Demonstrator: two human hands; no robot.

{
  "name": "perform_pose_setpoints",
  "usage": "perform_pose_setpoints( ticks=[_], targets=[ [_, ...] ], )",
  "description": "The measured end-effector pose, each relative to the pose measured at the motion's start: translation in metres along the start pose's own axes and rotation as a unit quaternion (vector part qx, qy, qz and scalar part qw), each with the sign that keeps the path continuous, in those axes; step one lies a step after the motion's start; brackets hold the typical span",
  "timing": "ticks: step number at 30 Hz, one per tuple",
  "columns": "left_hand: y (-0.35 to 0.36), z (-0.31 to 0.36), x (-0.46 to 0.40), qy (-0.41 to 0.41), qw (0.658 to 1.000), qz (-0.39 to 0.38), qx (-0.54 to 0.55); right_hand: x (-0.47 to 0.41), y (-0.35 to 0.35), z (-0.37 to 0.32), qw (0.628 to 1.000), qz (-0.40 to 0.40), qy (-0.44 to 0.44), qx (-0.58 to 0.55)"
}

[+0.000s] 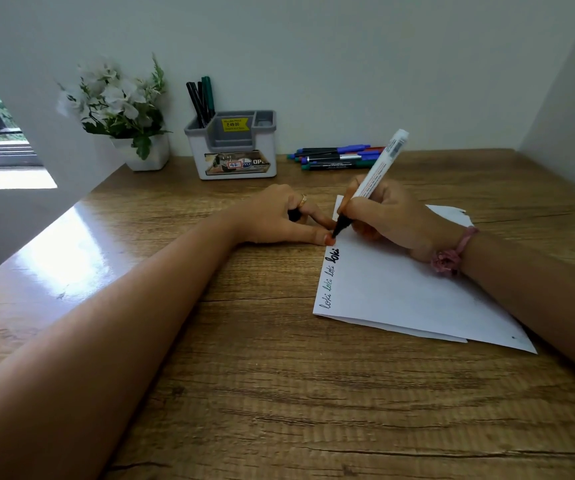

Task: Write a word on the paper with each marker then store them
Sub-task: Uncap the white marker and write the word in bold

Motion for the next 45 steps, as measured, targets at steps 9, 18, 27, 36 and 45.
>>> perform_pose_setpoints(
  ticks=[9, 18, 27, 36, 45],
  targets=[
    [-0.003, -0.003, 0.004, -0.023, 0.997, 0.055, 0.055, -0.001, -0.020, -0.019, 0.996, 0.049, -0.038, -0.069],
    [-0.002, 0.012, 0.008, -0.016, 0.990, 0.099, 0.101, 0.005, -0.018, -0.019, 0.999, 0.014, -0.013, -0.033],
    [0.002, 0.018, 0.007, -0.019, 0.987, 0.091, 0.132, 0.008, -0.017, -0.020, 0.998, 0.049, 0.002, -0.029],
    [0.002, 0.020, 0.008, -0.016, 0.986, 0.094, 0.135, 0.009, -0.017, -0.022, 0.998, 0.052, -0.012, -0.020],
    [0.002, 0.016, 0.002, -0.012, 0.990, 0.101, 0.096, 0.012, -0.021, -0.035, 0.990, 0.092, -0.085, 0.064]
  ],
)
Point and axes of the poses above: each hand's wrist, its own x-axis away from the middle knuckle, its own y-axis out of the palm, z = x × y, the point moved 5 cm from there along -x, towards the middle knuckle, and after that the axes turned 10 degrees about x, right-handed, at the moved point
